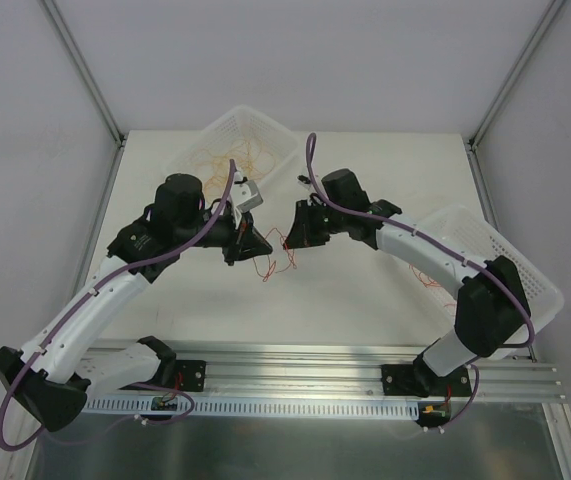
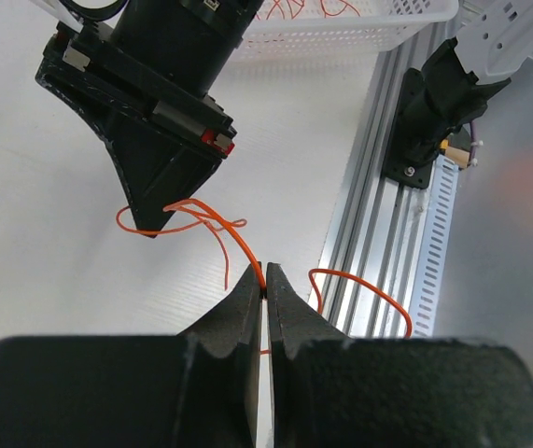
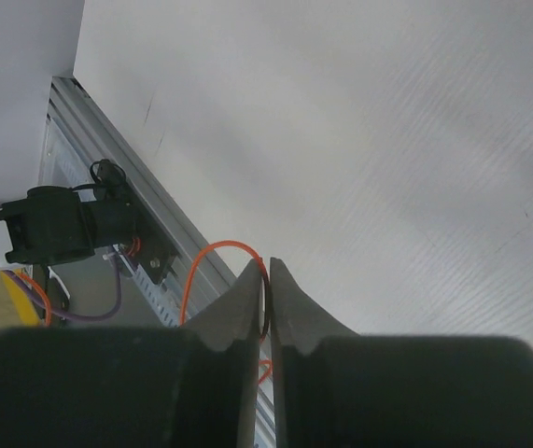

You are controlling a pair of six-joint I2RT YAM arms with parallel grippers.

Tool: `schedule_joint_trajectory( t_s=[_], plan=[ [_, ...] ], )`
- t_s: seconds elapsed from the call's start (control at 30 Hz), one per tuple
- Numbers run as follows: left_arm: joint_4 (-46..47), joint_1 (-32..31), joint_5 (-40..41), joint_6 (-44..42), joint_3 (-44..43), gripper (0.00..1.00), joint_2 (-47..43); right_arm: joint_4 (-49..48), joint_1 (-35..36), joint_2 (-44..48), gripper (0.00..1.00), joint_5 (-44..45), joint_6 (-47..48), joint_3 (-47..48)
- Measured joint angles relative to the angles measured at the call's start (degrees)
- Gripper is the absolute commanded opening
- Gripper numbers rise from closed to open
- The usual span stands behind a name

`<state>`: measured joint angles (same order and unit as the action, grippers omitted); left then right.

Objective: Untangle the cables

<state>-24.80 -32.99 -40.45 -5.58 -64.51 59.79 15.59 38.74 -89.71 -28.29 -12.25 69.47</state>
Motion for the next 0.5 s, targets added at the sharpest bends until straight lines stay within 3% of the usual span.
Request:
schedule_joint_trajectory(
  t_s=[0.1,0.5],
  plan=[
    [0.0,0.0,0.3,0.0,0.0,0.00,-0.1,0.1,-0.5,0.0,0.01,1.5,-0.3,-0.5],
    [0.0,0.0,6.0,-0.7,0.8,0.00,-6.4,5.0,-13.6,0.3,0.01,8.6,-10.6,-9.6]
  ],
)
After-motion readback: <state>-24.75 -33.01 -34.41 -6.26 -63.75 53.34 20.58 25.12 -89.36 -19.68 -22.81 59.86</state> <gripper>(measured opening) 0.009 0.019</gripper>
